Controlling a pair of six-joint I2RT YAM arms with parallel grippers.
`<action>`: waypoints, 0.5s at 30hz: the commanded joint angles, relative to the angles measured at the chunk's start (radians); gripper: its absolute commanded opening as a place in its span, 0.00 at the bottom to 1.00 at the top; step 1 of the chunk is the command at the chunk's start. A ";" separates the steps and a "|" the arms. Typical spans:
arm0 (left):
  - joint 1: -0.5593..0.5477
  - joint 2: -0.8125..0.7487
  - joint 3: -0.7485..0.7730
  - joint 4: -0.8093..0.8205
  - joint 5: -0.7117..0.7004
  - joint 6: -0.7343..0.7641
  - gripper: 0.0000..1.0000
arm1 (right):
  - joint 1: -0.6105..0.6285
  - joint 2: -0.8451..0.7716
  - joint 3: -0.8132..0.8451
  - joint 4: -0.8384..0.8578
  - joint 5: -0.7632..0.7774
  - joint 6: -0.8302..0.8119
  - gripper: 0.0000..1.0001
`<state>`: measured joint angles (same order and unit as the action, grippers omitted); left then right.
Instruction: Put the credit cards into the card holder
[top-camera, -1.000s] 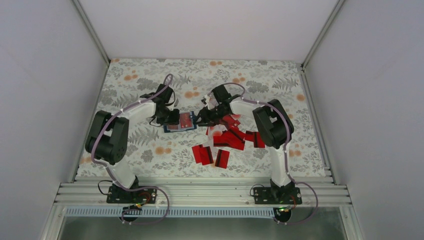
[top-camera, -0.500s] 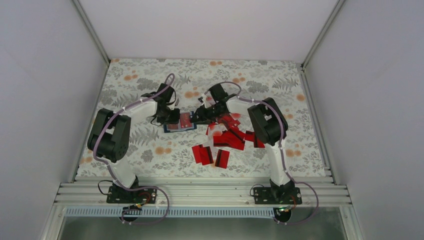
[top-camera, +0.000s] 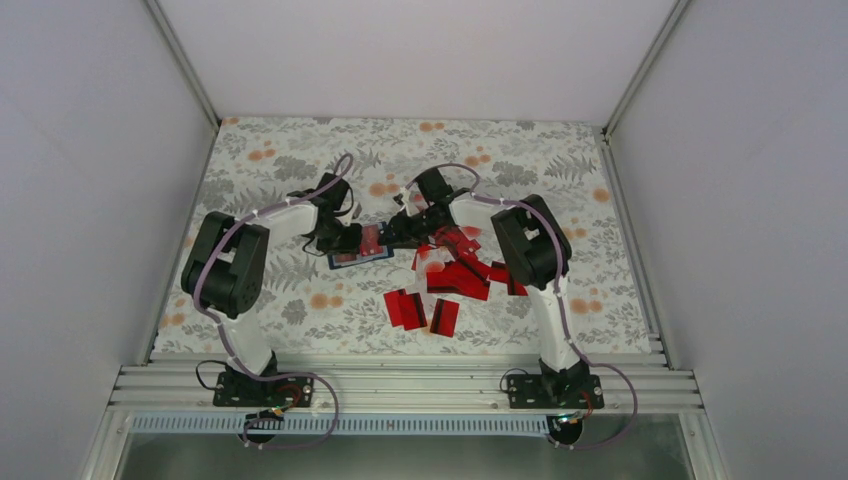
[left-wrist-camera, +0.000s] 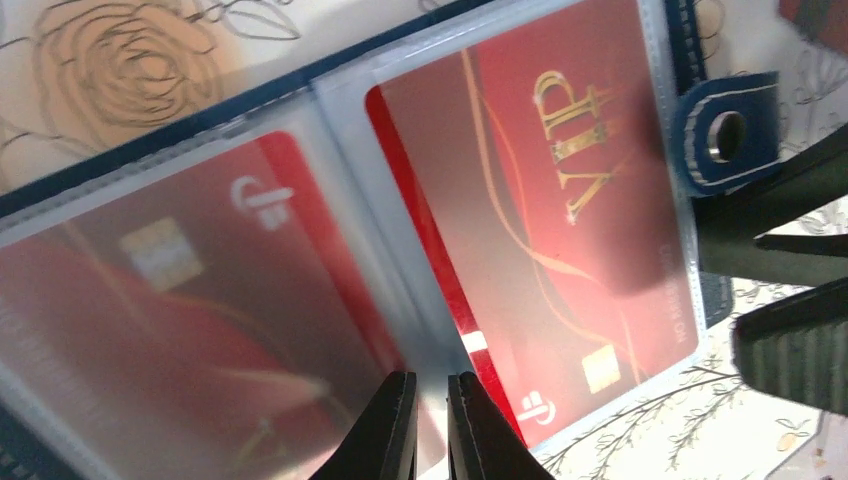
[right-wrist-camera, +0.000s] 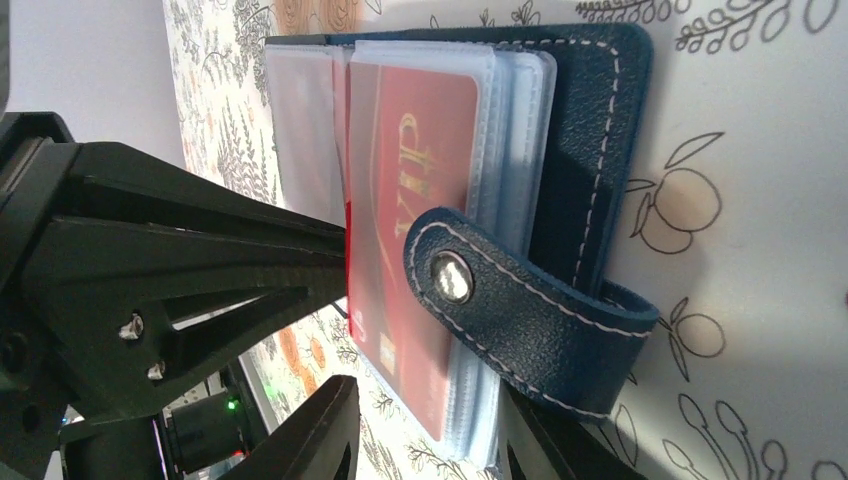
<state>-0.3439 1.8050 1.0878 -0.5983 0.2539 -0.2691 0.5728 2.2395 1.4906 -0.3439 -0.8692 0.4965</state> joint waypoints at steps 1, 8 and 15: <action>0.002 0.046 -0.003 0.027 0.059 0.025 0.10 | 0.009 0.032 0.012 0.025 0.016 0.012 0.36; 0.003 0.075 -0.006 0.041 0.091 0.028 0.09 | 0.013 0.032 0.016 0.009 0.012 0.003 0.36; 0.003 0.081 0.003 0.043 0.087 0.027 0.09 | 0.015 0.006 0.043 -0.075 0.070 -0.042 0.36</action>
<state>-0.3317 1.8339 1.0958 -0.5777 0.3302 -0.2565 0.5732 2.2436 1.5005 -0.3511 -0.8616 0.4953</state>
